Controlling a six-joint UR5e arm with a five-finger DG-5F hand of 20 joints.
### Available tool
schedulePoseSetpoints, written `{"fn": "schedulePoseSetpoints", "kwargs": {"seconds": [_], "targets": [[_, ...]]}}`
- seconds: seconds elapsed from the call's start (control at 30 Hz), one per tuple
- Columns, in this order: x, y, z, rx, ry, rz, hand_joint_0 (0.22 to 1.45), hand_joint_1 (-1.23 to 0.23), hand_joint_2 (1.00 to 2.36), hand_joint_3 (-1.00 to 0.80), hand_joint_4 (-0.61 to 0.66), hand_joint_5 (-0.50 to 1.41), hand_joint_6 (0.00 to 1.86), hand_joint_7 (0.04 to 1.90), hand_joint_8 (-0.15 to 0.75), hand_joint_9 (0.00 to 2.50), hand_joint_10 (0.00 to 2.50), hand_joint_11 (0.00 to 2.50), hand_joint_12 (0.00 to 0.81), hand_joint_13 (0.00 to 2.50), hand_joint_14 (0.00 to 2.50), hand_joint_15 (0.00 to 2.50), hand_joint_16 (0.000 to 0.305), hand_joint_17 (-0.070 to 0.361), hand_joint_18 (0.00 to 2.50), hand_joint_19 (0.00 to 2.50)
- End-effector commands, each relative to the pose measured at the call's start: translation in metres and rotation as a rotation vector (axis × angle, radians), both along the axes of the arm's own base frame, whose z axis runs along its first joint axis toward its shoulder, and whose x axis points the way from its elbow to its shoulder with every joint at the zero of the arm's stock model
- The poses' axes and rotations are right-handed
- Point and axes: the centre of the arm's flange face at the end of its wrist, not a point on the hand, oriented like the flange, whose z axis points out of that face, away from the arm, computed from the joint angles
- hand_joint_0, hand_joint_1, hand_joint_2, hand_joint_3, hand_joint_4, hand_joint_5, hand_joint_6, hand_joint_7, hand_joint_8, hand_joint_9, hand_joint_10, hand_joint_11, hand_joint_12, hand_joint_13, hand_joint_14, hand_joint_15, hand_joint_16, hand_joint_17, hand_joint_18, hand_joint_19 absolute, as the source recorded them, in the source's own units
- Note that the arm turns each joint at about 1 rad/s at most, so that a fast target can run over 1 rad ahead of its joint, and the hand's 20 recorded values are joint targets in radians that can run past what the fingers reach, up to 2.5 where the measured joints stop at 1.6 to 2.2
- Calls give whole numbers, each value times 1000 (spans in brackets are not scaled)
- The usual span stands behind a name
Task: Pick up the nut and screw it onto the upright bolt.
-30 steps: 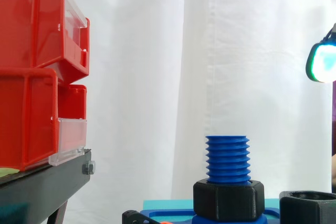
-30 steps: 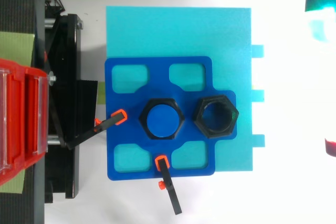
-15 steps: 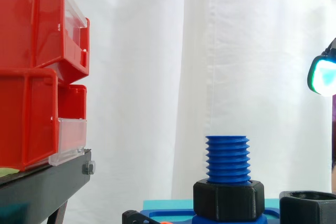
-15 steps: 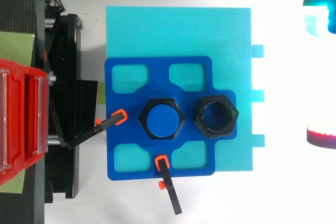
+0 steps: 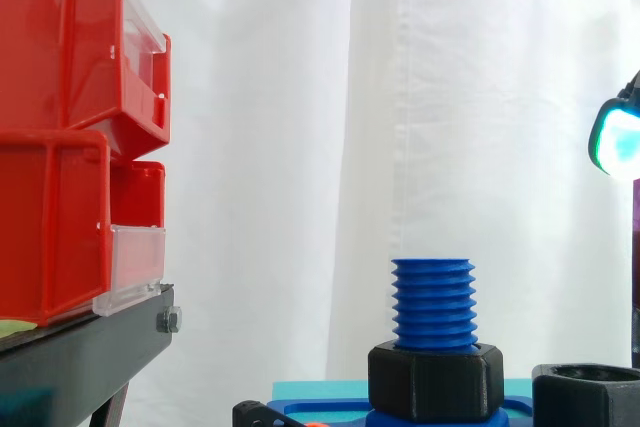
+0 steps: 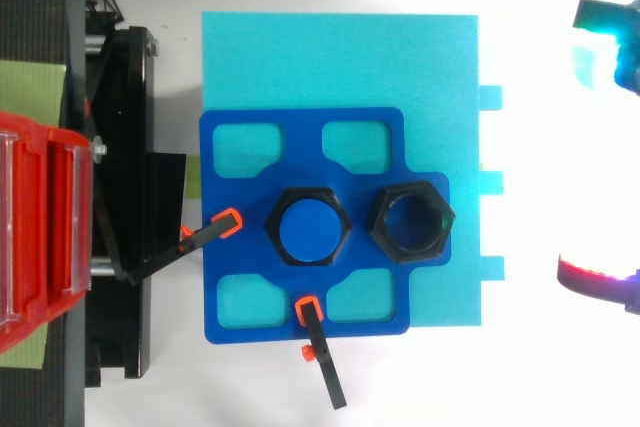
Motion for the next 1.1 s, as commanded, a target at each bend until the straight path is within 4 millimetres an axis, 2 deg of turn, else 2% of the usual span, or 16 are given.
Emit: {"fn": "schedulePoseSetpoints", "kwargs": {"seconds": [0.0, 0.17, 0.23, 0.3, 0.33, 0.43, 0.47, 0.53, 0.57, 0.87, 1.07], "targets": [[1, 7, -3, 14, -16, -25, 394, -524, 1000, -500, 259, -236, 502, 766, 309, 279, 0, 0, 428, 177, 0, 0, 55, 125, 0, 0], [0, 15, -4, 30, -33, -39, 393, -515, 1000, -500, 258, -236, 502, 762, 309, 279, 0, 0, 428, 178, 0, 0, 56, 125, 0, 0], [4, 21, -13, 22, -24, -38, 393, -513, 1000, -500, 259, -236, 502, 763, 309, 279, 0, 0, 427, 178, 0, 0, 56, 125, 0, 0], [4, 23, -13, 19, -26, -35, 393, -513, 1000, -500, 259, -236, 502, 762, 309, 278, 0, 0, 428, 178, 0, 0, 56, 125, 0, 0], [8, 29, -23, 12, -20, -29, 392, -513, 1000, -500, 259, -236, 502, 765, 309, 278, 0, 0, 428, 179, 0, 0, 56, 126, 0, 0], [10, 34, -24, 19, -32, -23, 393, -511, 1000, -500, 257, -236, 502, 762, 309, 280, 0, 0, 428, 179, 0, 0, 56, 125, 0, 0], [14, 37, -32, 22, -33, -23, 393, -510, 1000, -500, 257, -236, 502, 762, 309, 280, 0, 0, 428, 180, 0, 0, 56, 125, 0, 0], [17, 40, -35, 24, -37, -19, 393, -508, 1000, -500, 258, -236, 502, 766, 309, 280, 0, 0, 429, 181, 0, 0, 56, 125, 0, 0], [22, 44, -30, 35, -52, -20, 392, -509, 1000, -500, 258, -236, 502, 766, 308, 281, 0, 0, 429, 182, 0, 0, 56, 125, 0, 0], [37, 53, -51, 34, -46, -7, 391, -510, 1000, -500, 257, -237, 502, 762, 309, 282, 0, 0, 429, 186, 0, 0, 56, 126, 0, 0], [43, 58, -54, 34, -54, 30, 392, -507, 1000, -500, 256, -237, 502, 760, 309, 280, 0, 0, 430, 188, 0, 0, 56, 126, 0, 0]]}}
